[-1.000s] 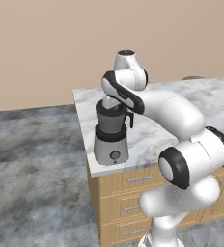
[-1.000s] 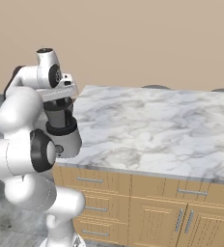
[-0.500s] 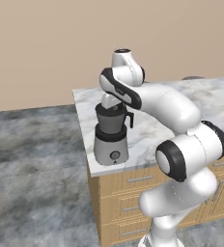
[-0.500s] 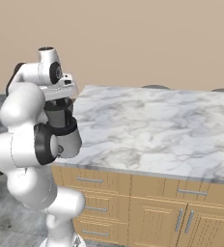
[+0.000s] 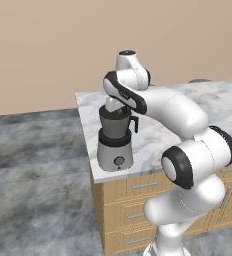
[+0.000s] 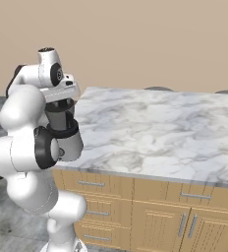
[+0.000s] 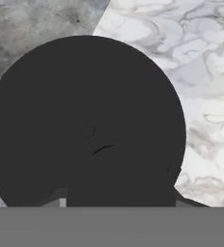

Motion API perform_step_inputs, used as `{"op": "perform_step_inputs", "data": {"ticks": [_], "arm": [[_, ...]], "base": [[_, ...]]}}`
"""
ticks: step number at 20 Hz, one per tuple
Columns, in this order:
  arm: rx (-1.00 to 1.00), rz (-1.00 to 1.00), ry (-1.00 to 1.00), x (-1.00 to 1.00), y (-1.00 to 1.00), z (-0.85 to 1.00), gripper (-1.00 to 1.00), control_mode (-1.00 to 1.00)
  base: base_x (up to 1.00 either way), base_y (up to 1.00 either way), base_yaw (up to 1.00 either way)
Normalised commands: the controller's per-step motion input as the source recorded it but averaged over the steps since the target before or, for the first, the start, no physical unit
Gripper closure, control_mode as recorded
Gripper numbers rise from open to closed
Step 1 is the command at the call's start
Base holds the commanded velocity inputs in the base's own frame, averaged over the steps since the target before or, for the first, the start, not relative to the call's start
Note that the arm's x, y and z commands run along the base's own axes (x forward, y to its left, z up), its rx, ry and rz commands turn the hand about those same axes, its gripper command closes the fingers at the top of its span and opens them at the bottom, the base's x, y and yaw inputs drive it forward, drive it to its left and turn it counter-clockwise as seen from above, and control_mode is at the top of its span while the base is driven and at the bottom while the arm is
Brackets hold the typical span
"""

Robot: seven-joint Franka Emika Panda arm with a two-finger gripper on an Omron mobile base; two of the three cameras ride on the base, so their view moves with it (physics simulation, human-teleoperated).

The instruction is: Grab the garlic and lime from the fridge, place them in the blender, close the lid, and turn on the blender to create a marinade.

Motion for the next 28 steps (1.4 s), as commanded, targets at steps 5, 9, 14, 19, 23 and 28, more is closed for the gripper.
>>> {"op": "perform_step_inputs", "data": {"ticks": [5,9,14,19,23,28], "arm": [[0.0,0.0,0.0,0.0,0.0,-0.32,1.0,-1.0],[0.0,0.0,0.0,0.0,0.0,0.0,-1.0,-1.0],[0.0,0.0,0.0,0.0,0.0,0.06,-1.0,-1.0],[0.0,0.0,-0.1,0.0,0.0,0.26,-1.0,-1.0],[0.0,0.0,-0.17,-0.1,0.0,0.33,-1.0,-1.0],[0.0,0.0,-0.2,-0.47,0.0,0.11,-1.0,-1.0]], "base": [[0.0,0.0,0.0],[0.0,0.0,0.0],[0.0,0.0,0.0],[0.0,0.0,0.0],[0.0,0.0,0.0],[0.0,0.0,0.0]]}}
